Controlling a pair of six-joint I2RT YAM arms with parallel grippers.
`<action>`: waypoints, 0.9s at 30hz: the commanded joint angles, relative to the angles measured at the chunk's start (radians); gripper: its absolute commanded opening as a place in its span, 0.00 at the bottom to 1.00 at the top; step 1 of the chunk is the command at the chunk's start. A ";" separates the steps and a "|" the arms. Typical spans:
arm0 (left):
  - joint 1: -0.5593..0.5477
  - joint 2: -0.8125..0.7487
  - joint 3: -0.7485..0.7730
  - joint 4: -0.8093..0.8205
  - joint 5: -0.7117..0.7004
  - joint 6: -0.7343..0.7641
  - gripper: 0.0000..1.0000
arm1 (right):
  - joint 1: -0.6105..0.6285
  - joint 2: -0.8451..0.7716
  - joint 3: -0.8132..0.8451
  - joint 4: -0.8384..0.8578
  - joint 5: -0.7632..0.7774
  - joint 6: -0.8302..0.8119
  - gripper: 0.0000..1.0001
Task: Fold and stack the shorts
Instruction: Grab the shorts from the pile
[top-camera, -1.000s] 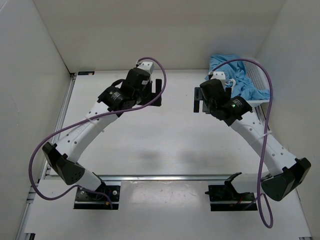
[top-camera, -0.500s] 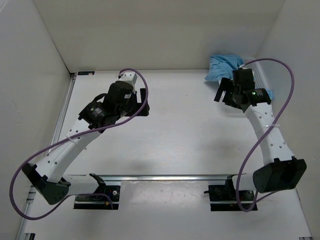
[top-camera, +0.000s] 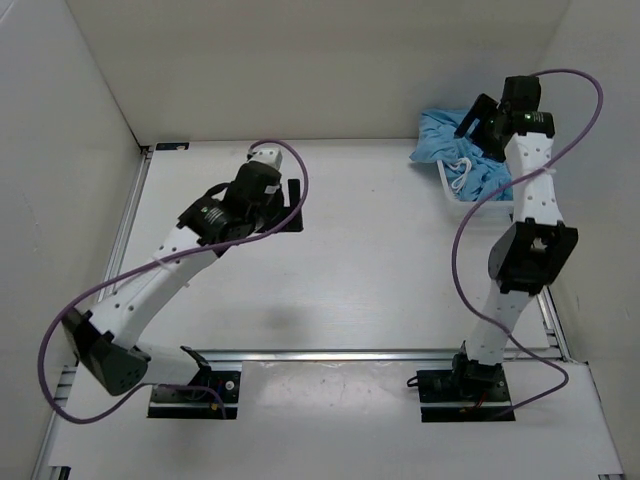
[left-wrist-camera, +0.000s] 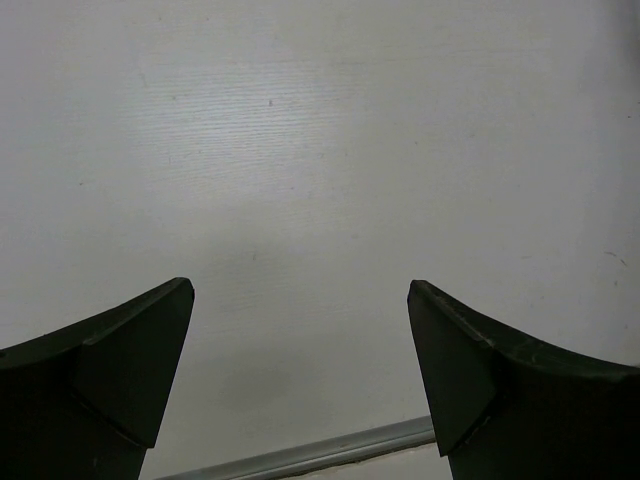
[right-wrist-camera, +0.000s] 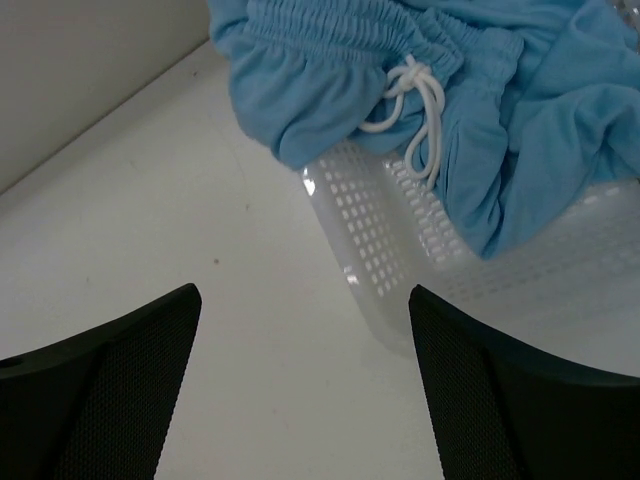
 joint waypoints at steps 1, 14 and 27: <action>0.006 0.073 0.075 0.004 -0.035 0.004 1.00 | -0.052 0.150 0.141 -0.059 -0.033 0.024 0.91; 0.054 0.319 0.188 0.004 0.046 -0.019 1.00 | -0.130 0.600 0.441 0.098 -0.137 0.152 0.88; 0.072 0.404 0.218 -0.015 0.026 0.010 1.00 | -0.130 0.663 0.454 0.361 -0.182 0.189 0.35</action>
